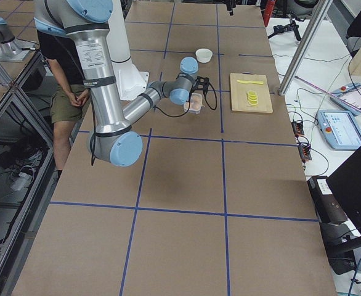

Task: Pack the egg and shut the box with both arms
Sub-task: 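Push the open carton lid down over the eggs with the right gripper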

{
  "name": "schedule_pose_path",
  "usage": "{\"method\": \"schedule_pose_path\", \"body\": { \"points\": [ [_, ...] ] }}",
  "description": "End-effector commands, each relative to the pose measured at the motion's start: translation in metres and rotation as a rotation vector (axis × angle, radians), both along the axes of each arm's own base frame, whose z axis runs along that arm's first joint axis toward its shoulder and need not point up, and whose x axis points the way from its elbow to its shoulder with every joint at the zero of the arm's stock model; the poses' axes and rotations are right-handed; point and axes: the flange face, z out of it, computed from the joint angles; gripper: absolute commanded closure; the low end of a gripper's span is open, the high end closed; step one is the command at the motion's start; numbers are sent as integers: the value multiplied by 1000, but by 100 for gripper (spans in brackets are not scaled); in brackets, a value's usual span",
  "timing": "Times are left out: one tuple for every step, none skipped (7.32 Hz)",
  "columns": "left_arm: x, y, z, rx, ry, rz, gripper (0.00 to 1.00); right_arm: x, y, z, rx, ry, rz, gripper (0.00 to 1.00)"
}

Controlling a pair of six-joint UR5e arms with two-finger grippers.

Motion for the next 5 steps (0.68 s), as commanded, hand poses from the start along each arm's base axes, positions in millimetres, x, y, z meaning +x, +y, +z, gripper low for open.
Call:
{"method": "schedule_pose_path", "body": {
  "points": [
    [-21,0,27,6,-38,13,0,-27,-2,-54,31,-4,12,100],
    [-27,1,40,-15,-45,4,0,-22,-1,-62,41,-18,15,100],
    [-37,5,57,-32,-55,7,0,-1,-13,-69,43,-24,49,42],
    [-52,11,76,-18,-53,100,0,28,-27,-75,15,8,92,0],
    [-74,15,103,-36,-63,116,0,57,-43,-70,-43,93,119,0]
  ]
}}
